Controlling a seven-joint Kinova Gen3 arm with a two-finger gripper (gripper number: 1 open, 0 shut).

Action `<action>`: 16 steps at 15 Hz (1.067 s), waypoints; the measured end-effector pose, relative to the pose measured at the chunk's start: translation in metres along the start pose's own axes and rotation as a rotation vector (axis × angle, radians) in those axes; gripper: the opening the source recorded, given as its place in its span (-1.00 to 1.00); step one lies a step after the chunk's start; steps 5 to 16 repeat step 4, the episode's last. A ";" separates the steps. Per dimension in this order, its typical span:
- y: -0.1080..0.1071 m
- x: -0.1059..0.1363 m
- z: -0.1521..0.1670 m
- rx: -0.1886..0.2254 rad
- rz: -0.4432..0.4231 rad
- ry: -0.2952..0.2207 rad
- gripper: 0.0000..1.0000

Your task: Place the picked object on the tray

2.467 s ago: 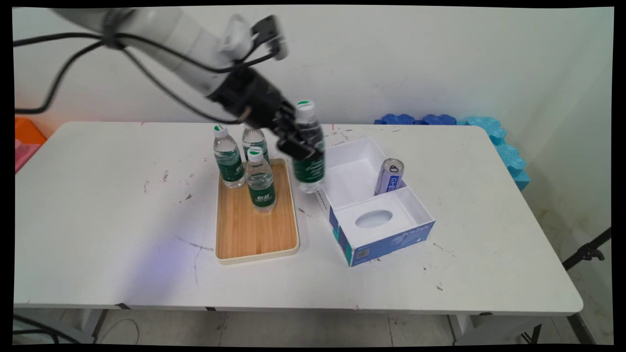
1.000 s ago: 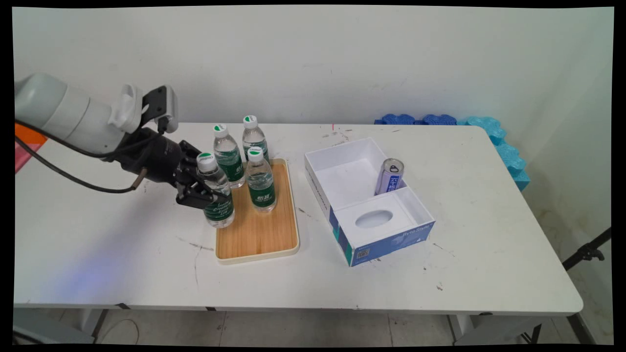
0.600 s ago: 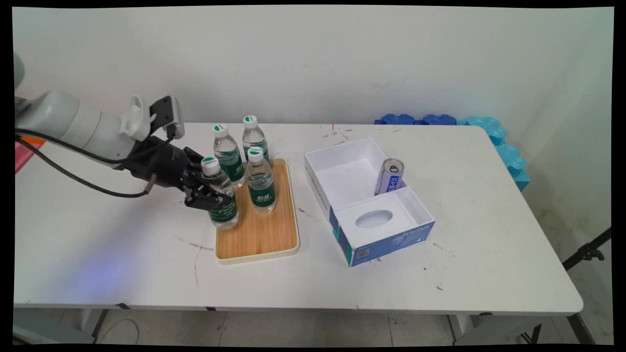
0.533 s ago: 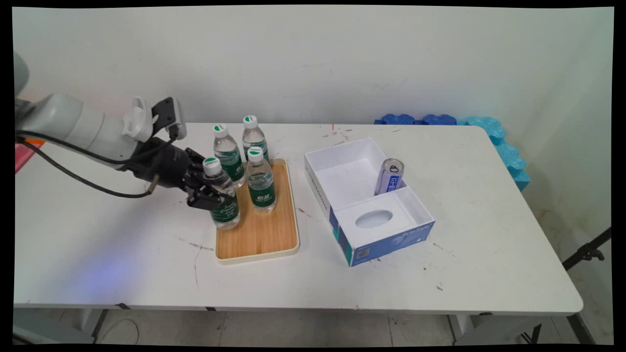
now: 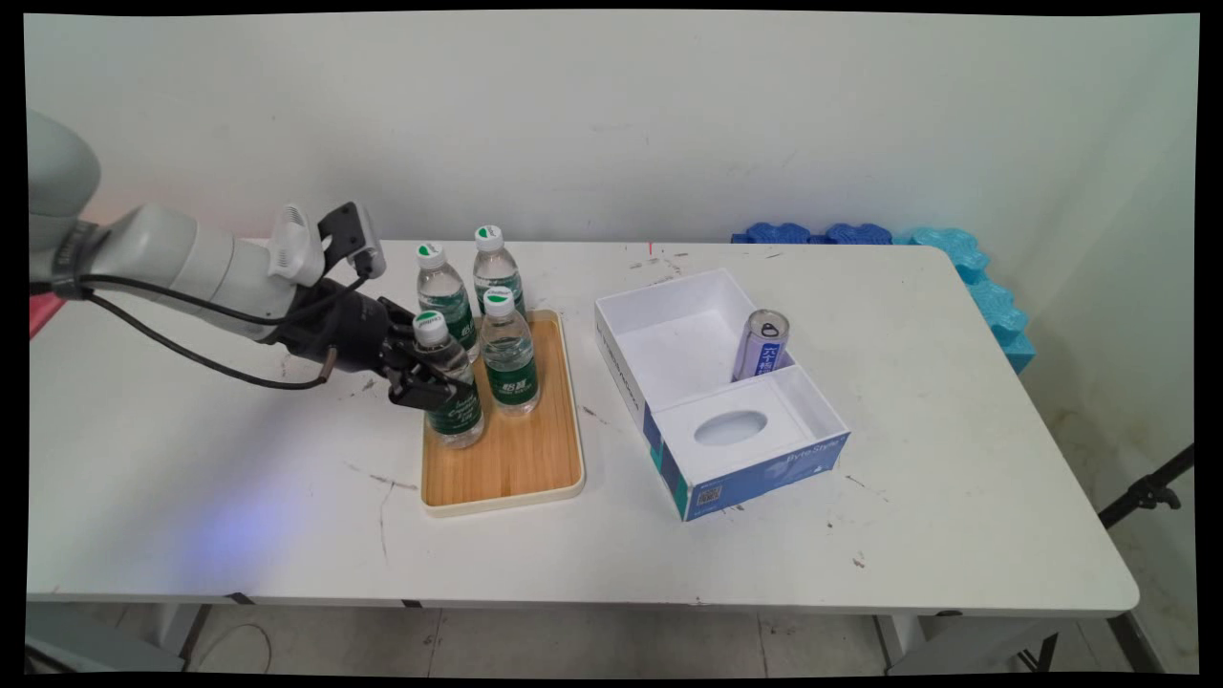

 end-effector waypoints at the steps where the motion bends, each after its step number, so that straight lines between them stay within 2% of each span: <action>1: 0.000 -0.001 0.002 0.001 -0.005 0.002 1.00; 16: -0.001 -0.003 0.003 -0.001 -0.012 0.004 1.00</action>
